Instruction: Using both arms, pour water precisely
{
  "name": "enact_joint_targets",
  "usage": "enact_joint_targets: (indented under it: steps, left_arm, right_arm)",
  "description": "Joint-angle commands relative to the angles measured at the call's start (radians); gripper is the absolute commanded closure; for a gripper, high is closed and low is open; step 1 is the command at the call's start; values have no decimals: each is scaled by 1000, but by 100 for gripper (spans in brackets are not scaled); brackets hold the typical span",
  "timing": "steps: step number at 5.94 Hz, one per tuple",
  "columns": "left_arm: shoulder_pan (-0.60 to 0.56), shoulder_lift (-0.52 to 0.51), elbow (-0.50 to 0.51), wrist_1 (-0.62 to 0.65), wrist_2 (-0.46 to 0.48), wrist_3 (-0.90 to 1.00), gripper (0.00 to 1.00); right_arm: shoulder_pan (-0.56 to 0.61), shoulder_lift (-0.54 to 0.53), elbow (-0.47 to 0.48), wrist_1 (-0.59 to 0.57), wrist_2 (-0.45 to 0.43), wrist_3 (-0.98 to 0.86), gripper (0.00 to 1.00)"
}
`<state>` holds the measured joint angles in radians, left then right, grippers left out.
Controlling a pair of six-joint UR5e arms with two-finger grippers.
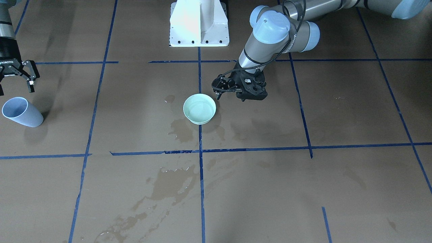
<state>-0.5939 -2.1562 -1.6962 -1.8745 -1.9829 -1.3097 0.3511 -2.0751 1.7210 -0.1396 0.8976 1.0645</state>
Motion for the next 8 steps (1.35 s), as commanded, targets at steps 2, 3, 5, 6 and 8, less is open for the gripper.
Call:
enact_joint_targets:
  steps: [2, 3, 5, 6, 8]
  left_arm:
    - [-1, 1, -13, 0, 1, -2, 0]
    - [0, 1, -13, 0, 1, -13, 0]
    - [-1, 2, -11, 0, 1, -13, 0]
    - [0, 15, -13, 0, 1, -13, 0]
    - [2, 15, -14, 0, 1, -13, 0]
  right_arm:
    - [-58, 10, -40, 0, -124, 37, 1]
    - [-85, 24, -53, 0, -170, 57, 1]
    - [-129, 50, -101, 3, -247, 66, 1]
    - [-129, 56, -112, 3, -265, 68, 1]
    - [-129, 122, -180, 32, -307, 66, 1]
